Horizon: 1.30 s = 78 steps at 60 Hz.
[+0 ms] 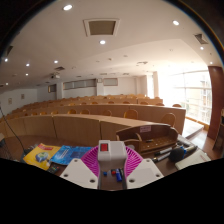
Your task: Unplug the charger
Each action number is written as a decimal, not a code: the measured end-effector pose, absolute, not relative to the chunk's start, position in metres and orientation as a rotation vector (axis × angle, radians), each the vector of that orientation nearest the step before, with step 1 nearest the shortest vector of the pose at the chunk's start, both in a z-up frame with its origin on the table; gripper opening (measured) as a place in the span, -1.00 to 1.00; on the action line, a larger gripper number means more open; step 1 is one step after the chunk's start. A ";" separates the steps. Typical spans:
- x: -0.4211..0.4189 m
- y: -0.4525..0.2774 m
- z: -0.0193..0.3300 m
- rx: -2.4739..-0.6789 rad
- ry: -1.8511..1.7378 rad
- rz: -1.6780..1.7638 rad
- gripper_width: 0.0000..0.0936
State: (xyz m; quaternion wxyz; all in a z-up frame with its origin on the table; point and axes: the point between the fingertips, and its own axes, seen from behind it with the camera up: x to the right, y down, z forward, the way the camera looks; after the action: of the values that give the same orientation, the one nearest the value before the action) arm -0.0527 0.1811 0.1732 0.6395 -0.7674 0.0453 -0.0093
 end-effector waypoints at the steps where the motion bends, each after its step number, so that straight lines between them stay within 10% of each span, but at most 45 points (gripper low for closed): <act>1: -0.047 0.175 0.180 -1.790 0.116 -0.016 -0.40; 10: -0.019 0.145 0.031 -2.019 0.211 0.018 -0.28; 21: 0.011 0.117 0.011 -2.103 0.309 0.028 0.04; 28: 0.035 0.098 0.025 -2.119 0.323 -0.030 0.85; 53: 0.028 -0.044 0.153 -2.095 0.129 -0.148 0.82; 78: 0.002 -0.138 0.177 -2.117 0.083 -0.115 0.81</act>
State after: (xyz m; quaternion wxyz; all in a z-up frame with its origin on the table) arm 0.0022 -0.1383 0.1772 0.4882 -0.8708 0.0340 -0.0475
